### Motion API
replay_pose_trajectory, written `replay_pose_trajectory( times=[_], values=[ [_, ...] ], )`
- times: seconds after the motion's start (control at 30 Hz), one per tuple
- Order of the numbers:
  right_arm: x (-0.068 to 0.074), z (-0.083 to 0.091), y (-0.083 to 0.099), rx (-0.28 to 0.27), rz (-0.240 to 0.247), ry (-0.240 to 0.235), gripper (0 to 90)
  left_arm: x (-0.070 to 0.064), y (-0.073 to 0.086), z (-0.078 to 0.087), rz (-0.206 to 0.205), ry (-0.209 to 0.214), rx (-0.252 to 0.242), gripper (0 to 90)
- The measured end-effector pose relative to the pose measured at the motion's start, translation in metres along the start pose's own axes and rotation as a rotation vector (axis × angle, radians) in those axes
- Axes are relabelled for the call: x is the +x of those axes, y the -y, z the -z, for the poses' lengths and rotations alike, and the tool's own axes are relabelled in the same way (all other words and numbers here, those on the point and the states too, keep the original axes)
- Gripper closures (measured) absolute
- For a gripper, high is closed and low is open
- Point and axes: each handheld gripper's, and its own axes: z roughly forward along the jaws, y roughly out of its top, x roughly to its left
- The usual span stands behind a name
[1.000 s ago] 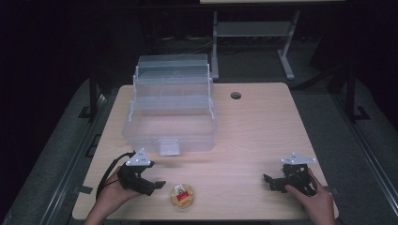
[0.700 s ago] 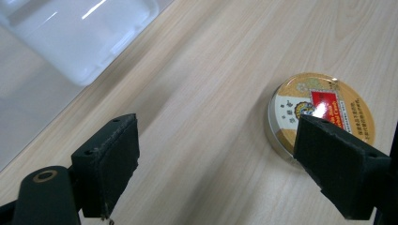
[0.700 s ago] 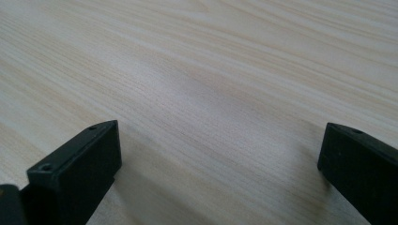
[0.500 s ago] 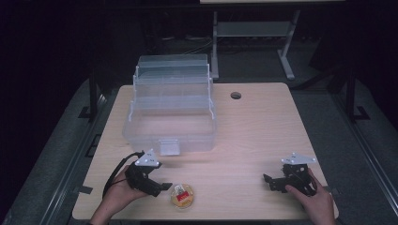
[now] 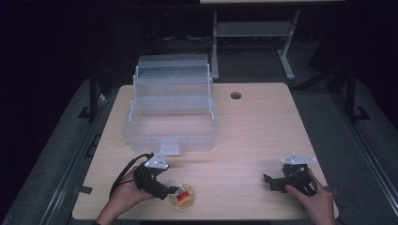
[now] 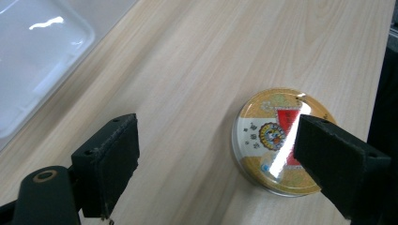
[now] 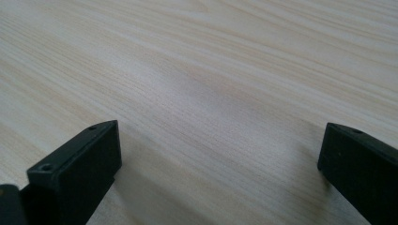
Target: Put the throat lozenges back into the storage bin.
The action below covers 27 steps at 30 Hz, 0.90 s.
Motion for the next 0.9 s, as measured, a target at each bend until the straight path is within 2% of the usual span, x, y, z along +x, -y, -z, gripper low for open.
replay_pose_trajectory(
  times=[0.7, 0.9],
  values=[
    [0.000, 0.000, 0.000, 0.000, 0.000, 0.000, 0.0, -0.017, -0.010, -0.015, -0.061, 0.054, 0.041, 14.0],
    [0.000, 0.000, 0.000, 0.000, 0.000, 0.000, 0.0, -0.023, -0.012, -0.020, -0.057, 0.069, 0.039, 14.0]
  ],
)
